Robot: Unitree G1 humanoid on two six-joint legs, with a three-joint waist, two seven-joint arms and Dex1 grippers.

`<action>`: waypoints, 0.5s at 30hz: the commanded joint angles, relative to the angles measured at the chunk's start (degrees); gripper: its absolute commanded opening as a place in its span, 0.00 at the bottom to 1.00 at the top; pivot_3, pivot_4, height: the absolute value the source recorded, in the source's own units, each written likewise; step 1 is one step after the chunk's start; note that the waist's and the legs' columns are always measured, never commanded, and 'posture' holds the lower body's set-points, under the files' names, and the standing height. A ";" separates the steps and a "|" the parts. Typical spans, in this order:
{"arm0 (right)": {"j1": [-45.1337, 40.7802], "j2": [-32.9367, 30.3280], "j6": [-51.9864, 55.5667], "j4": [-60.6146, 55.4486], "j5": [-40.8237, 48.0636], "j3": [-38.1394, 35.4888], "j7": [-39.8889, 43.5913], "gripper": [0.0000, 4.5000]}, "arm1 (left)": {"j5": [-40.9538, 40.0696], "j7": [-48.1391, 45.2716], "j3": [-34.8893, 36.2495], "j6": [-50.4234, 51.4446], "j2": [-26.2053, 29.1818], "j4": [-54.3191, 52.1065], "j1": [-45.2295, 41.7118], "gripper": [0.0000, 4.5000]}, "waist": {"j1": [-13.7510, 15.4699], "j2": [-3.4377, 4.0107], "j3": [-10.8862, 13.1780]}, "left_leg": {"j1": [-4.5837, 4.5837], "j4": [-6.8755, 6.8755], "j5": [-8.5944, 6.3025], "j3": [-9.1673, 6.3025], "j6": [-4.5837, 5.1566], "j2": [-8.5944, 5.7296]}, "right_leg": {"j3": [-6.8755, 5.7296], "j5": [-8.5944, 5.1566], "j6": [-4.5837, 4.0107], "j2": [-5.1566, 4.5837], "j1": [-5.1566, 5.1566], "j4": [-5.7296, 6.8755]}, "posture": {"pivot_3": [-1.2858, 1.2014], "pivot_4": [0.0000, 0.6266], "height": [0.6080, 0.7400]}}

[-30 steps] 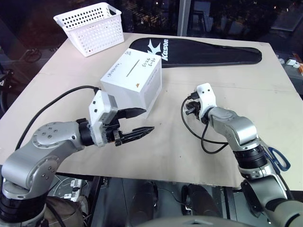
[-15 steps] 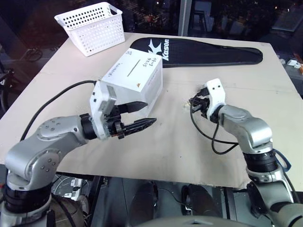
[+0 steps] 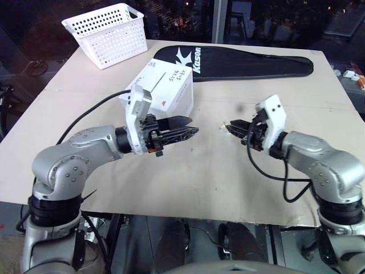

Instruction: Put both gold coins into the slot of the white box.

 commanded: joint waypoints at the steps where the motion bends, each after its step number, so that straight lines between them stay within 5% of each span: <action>1: -2.46 0.95 -6.13 6.24 -8.65 5.19 -4.02 0.43 | 0.79 -0.82 1.12 -1.54 1.35 -3.10 0.80 0.48 | 0.08 0.00 0.00 | -0.01 0.00 0.00 0.01 0.00 0.00 | 0.01 0.00 0.00 -0.01 0.00 0.00 | 0.52 0.24 1.00; 5: -4.41 4.53 -7.58 12.27 -10.94 5.67 -4.85 0.30 | 2.42 -1.07 1.48 -2.86 2.40 -5.32 2.81 0.48 | 0.20 0.01 0.00 | -0.04 0.01 0.00 0.03 0.00 -0.02 | 0.00 0.01 0.00 -0.02 -0.01 -0.03 | 0.52 0.24 1.00; 8: -5.37 5.63 -7.80 14.54 -12.34 6.11 -4.47 0.01 | 3.58 -1.53 1.72 -3.87 3.07 -6.77 4.43 0.48 | 0.20 0.00 0.00 | -0.05 0.01 0.00 0.02 0.00 -0.02 | 0.00 0.01 0.00 -0.03 -0.01 -0.03 | 0.52 0.24 1.00; 15: -7.05 6.48 -8.53 18.18 -14.69 5.82 -3.60 0.01 | 4.25 -2.55 3.36 -5.72 4.19 -7.96 7.89 0.48 | 0.21 0.01 0.01 | -0.04 0.00 0.00 0.01 0.00 -0.01 | -0.01 0.01 -0.01 -0.05 -0.01 -0.03 | 0.52 0.24 1.00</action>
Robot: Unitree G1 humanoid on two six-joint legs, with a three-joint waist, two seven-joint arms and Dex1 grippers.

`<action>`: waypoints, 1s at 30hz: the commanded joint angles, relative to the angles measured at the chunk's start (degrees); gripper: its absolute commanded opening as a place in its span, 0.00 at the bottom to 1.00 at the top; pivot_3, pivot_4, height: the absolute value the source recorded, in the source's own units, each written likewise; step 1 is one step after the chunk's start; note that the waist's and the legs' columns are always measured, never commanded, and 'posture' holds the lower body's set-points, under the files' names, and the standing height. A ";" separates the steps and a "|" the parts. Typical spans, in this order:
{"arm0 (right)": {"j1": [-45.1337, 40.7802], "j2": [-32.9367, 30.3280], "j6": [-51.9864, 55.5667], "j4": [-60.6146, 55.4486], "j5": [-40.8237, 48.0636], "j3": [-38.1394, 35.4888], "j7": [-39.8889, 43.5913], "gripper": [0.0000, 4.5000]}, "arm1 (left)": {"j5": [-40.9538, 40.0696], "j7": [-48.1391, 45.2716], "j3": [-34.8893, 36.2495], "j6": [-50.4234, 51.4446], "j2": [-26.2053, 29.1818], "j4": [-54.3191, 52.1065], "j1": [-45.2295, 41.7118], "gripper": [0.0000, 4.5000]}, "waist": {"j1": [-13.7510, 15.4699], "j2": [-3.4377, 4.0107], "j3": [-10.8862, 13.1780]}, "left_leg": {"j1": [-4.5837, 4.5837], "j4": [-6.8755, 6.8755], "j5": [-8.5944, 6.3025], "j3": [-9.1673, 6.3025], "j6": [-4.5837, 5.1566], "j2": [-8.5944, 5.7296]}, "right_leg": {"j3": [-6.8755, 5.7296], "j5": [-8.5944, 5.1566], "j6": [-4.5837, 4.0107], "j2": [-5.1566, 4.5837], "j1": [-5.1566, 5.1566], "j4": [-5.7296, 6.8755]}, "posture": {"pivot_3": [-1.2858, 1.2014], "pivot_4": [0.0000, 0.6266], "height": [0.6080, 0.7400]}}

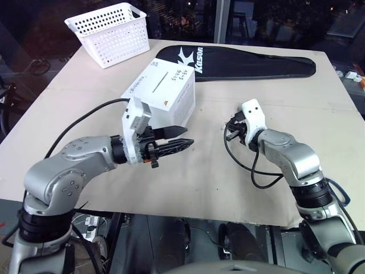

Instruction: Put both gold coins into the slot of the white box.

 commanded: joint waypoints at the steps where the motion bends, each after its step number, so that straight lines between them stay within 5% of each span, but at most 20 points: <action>1: -2.02 0.12 -1.35 0.09 -1.28 -0.70 0.34 0.01 | -0.12 -0.70 2.63 -1.93 0.96 -2.66 0.88 0.48 | -0.01 0.00 0.00 | 0.00 0.00 0.00 0.00 0.00 0.00 | 0.00 0.00 0.00 0.00 0.00 0.00 | 0.52 0.24 1.00; 7: -2.47 0.19 -1.15 0.50 -1.56 -0.62 2.65 0.01 | 0.39 -1.05 3.08 -2.96 1.23 -3.16 2.58 0.48 | -0.02 0.00 0.00 | 0.00 -0.02 0.00 -0.01 0.00 0.00 | 0.01 0.00 0.00 -0.01 0.00 0.00 | 0.52 0.24 1.00; 12: -2.53 0.55 -0.80 -0.02 -2.62 -0.70 2.51 0.39 | 0.62 -1.48 3.16 -3.43 1.54 -2.96 3.15 0.48 | -0.02 0.00 0.00 | 0.01 -0.02 0.00 0.00 0.00 0.00 | -0.01 0.00 0.00 -0.01 0.00 0.00 | 0.52 0.24 1.00; 21: -2.70 1.74 -1.33 1.18 -3.89 -0.96 2.56 0.39 | 1.26 -1.89 2.82 -4.14 1.50 -2.77 3.11 0.48 | -0.03 0.00 0.00 | 0.01 -0.02 0.00 0.00 0.00 0.00 | -0.01 0.00 0.00 -0.01 0.00 0.00 | 0.52 0.24 1.00; 24: -2.93 1.95 -1.68 1.87 -4.26 -0.79 2.75 0.22 | 1.33 -1.79 2.82 -4.31 1.62 -2.97 3.33 0.48 | -0.03 0.00 0.00 | 0.01 -0.02 0.00 0.00 0.00 0.00 | -0.02 0.00 0.00 -0.01 0.00 0.00 | 0.52 0.24 1.00; 30: -3.30 2.22 -2.19 2.97 -5.11 -0.45 3.14 0.22 | 1.26 -1.51 2.97 -4.47 1.70 -3.37 3.86 0.48 | -0.04 0.00 0.00 | 0.01 -0.02 0.00 0.00 0.00 0.00 | -0.02 0.00 0.00 -0.01 0.00 0.00 | 0.52 0.24 1.00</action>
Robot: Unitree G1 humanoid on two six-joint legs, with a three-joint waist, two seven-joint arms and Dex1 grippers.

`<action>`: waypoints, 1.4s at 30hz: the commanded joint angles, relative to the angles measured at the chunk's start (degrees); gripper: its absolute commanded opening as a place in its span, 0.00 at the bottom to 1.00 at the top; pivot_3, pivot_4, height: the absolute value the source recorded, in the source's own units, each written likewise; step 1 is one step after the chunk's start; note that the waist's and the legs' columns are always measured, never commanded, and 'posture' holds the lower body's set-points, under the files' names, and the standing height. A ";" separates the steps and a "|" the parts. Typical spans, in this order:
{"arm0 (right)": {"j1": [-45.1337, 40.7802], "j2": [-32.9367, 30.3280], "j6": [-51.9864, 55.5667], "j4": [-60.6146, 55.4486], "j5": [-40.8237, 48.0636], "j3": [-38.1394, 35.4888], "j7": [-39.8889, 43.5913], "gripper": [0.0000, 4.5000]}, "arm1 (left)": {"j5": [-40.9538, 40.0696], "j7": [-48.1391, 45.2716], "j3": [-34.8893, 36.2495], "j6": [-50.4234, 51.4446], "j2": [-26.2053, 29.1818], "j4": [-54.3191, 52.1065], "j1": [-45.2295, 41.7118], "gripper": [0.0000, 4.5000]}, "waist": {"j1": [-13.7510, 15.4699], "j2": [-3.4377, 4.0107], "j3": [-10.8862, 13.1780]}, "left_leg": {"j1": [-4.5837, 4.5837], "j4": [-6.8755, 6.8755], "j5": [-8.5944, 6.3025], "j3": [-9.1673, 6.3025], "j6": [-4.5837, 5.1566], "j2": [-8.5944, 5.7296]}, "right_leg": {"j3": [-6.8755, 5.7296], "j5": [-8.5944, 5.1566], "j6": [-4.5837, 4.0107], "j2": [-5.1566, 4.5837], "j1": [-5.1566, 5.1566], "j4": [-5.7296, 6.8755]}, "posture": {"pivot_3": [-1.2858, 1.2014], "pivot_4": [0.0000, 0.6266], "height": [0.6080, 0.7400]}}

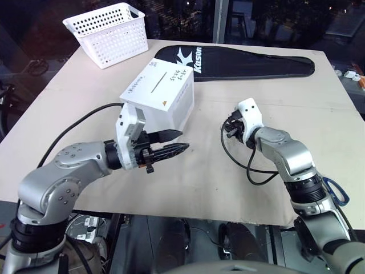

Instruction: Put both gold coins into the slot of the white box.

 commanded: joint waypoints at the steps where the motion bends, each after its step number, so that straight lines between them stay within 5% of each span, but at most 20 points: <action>1: -1.33 0.24 -1.33 -0.44 -0.59 -0.37 0.51 0.22 | 0.02 -0.13 1.42 -1.12 0.74 -2.29 0.05 0.48 | 0.00 0.00 0.00 | 0.00 0.00 0.00 0.00 0.00 0.00 | 0.01 0.00 0.00 0.00 0.00 0.00 | 0.52 0.24 1.00; 8: -1.47 0.59 -1.68 0.60 -1.40 -0.53 0.88 0.22 | -0.04 0.41 1.51 -1.04 0.66 -2.53 0.05 0.48 | 0.01 0.00 0.00 | 0.00 0.00 0.00 0.00 0.00 0.00 | -0.01 0.00 0.00 0.00 0.00 0.00 | 0.52 0.24 1.00; 12: -1.55 0.84 -1.84 1.24 -1.69 -0.69 0.91 0.01 | 0.01 0.57 1.46 -1.13 0.66 -2.44 -0.06 0.48 | 0.01 0.00 0.00 | 0.00 0.00 0.00 0.00 0.00 0.00 | 0.00 0.00 0.00 0.00 0.00 0.00 | 0.52 0.24 1.00; 20: -1.47 0.17 -2.67 1.40 -2.06 -1.49 1.69 0.01 | 0.62 0.14 1.14 -2.08 -0.09 -0.68 -0.85 0.48 | 0.02 0.00 0.00 | 0.00 0.00 0.00 0.00 0.00 0.00 | -0.01 0.00 0.00 0.00 0.00 0.00 | 0.52 0.24 1.00; 28: 0.63 0.52 4.70 -13.75 16.96 -14.08 11.19 0.01 | -6.25 3.97 0.31 3.27 -4.33 4.31 -10.61 0.48 | 0.20 0.00 0.00 | -0.04 0.01 0.00 -0.04 0.01 -0.02 | -0.09 0.01 0.02 0.01 0.01 -0.02 | 0.52 0.24 1.00; 31: 0.79 1.74 13.05 -19.98 28.63 -21.17 11.62 0.00 | -9.76 5.02 0.14 5.93 -6.07 6.66 -14.80 0.31 | 0.16 0.00 0.00 | -0.04 0.00 0.00 -0.08 0.01 0.00 | -0.11 0.01 0.02 0.01 0.03 -0.01 | 0.52 0.24 1.00; 34: 1.01 2.23 18.98 -24.37 38.84 -26.96 10.03 0.00 | -11.33 6.56 -0.22 7.43 -8.15 9.27 -18.37 0.01 | 0.10 0.00 0.00 | -0.02 0.00 0.00 -0.11 0.00 0.00 | -0.11 0.01 0.01 0.00 0.05 0.02 | 0.52 0.24 1.00; 42: 2.31 1.59 22.94 -28.53 53.94 -30.94 1.67 0.00 | -15.81 8.12 -0.08 10.95 -11.45 11.99 -20.47 0.01 | -0.04 0.00 0.00 | -0.01 0.00 0.00 -0.08 0.01 -0.01 | -0.05 0.01 0.01 0.01 0.04 0.02 | 0.52 0.24 1.00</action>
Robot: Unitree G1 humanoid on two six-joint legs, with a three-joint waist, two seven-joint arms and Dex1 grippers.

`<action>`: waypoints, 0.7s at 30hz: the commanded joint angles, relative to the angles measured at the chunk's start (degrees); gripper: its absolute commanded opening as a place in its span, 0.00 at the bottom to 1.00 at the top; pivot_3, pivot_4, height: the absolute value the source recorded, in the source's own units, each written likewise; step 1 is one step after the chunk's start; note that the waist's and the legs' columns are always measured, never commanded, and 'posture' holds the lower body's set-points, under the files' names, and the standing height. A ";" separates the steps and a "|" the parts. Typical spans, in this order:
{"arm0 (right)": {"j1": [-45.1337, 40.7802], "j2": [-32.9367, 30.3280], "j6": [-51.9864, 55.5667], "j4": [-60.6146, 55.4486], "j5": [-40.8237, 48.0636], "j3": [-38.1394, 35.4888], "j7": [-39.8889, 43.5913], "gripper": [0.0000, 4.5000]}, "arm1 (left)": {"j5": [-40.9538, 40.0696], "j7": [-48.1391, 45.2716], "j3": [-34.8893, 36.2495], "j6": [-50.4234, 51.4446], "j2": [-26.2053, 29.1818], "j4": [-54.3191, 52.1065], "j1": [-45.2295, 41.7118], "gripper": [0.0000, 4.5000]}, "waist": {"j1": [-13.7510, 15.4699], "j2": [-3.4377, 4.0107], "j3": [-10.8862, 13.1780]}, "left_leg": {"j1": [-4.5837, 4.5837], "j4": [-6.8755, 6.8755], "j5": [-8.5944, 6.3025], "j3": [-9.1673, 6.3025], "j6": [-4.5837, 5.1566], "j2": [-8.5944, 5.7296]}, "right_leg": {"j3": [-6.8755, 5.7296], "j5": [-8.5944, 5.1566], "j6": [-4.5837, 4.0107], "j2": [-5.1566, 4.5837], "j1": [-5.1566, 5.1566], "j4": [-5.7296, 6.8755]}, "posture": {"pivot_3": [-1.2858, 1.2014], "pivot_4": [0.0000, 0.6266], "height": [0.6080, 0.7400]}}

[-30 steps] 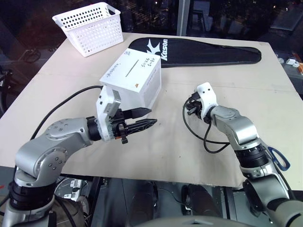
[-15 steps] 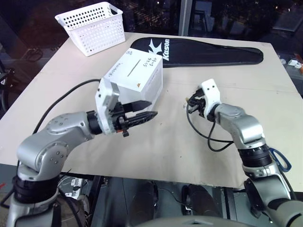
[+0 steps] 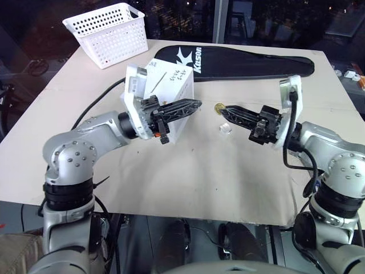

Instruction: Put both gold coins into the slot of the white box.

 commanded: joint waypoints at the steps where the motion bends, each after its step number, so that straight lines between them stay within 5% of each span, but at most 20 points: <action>1: 0.04 -0.65 -0.23 -2.73 5.70 -0.77 -3.35 0.00 | -2.77 0.01 0.49 1.04 -0.41 -0.47 -0.92 0.01 | 0.04 0.00 0.00 | 0.00 0.00 0.00 -0.01 0.00 0.00 | 0.01 0.00 0.00 0.00 0.00 0.00 | 0.52 0.24 1.00; 4: 0.16 -1.52 -1.20 -2.58 8.68 0.06 -5.99 0.00 | -5.95 -0.94 1.29 2.88 -0.04 -0.04 -0.76 0.06 | 0.04 0.00 0.00 | -0.01 0.00 0.00 0.01 0.00 0.00 | 0.03 0.00 0.00 0.00 0.00 -0.01 | 0.52 0.24 1.00; 9: 0.46 -3.26 -3.33 -2.18 12.65 1.71 -8.82 0.00 | -5.72 -0.22 1.18 2.96 0.46 -0.85 -0.07 0.50 | 0.06 0.00 0.00 | -0.01 0.00 0.00 0.00 0.00 -0.01 | 0.06 0.00 0.00 0.01 0.00 -0.01 | 0.52 0.24 1.00; 11: 0.55 -4.08 -4.34 -1.92 14.10 2.45 -9.41 0.00 | -6.02 -0.03 1.34 3.05 0.44 -0.91 0.13 0.48 | 0.06 0.00 0.00 | -0.01 0.00 0.00 0.00 0.00 -0.01 | 0.07 0.00 0.00 0.01 0.00 -0.01 | 0.52 0.24 1.00; 14: 0.53 -5.34 -5.69 -1.50 16.26 3.47 -10.07 0.00 | -5.13 -0.22 1.11 2.58 0.65 -1.51 0.50 0.26 | 0.07 0.00 0.00 | -0.01 0.00 0.00 0.00 0.00 -0.01 | 0.07 0.00 0.00 0.01 0.00 -0.02 | 0.52 0.24 1.00; 21: 0.28 -7.78 -9.02 -1.06 20.78 6.34 -11.08 0.00 | -4.94 -0.55 0.68 2.33 0.53 -1.82 0.61 0.26 | 0.09 0.00 0.00 | -0.02 0.00 0.00 0.00 0.00 0.00 | 0.08 0.00 0.00 0.01 0.00 -0.03 | 0.52 0.24 1.00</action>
